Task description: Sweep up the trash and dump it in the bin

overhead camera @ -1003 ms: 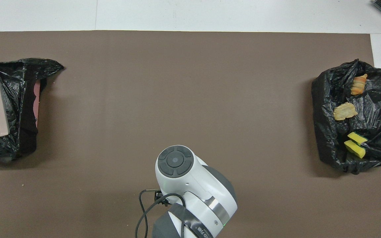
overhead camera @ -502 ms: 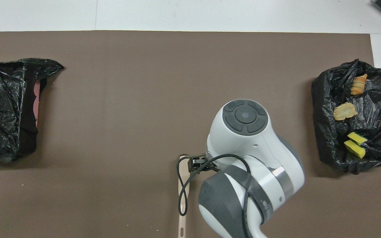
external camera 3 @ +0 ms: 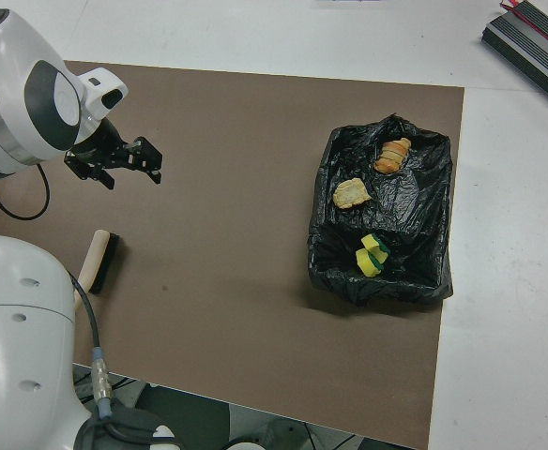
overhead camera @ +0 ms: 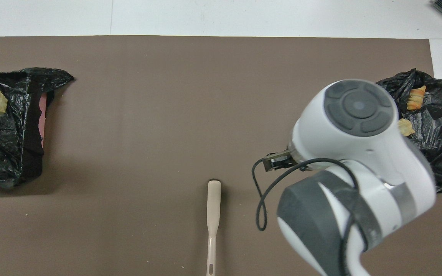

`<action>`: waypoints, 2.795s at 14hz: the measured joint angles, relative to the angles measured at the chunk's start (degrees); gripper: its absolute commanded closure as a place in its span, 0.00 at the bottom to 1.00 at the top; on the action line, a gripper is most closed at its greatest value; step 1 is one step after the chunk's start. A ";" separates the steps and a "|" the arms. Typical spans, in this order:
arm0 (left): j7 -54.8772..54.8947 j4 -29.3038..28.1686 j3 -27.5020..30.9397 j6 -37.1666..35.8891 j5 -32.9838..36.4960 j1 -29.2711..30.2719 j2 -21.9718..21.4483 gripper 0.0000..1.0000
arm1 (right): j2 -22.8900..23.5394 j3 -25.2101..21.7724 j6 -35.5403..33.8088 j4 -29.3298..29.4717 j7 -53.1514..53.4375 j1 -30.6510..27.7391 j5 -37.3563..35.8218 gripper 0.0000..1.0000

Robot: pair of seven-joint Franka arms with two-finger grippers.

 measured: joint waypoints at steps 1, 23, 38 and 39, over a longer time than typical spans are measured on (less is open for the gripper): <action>-2.16 0.02 -0.01 -1.85 3.31 -0.99 -0.06 1.00 | -0.08 -0.72 -1.53 1.16 -1.73 -1.29 0.00 0.00; -58.09 -3.98 -26.60 -30.36 -24.63 -3.61 -6.85 1.00 | -2.13 -33.00 -4.12 9.88 -7.54 11.09 0.26 0.00; -124.39 -2.28 -51.51 -4.97 -39.72 -4.86 8.09 1.00 | -2.13 -33.63 -6.25 9.75 -6.47 9.24 6.11 0.00; -125.67 -1.23 -51.99 -4.71 -39.72 -5.66 8.66 1.00 | -2.14 -33.73 -6.25 9.75 -6.47 8.99 6.32 0.00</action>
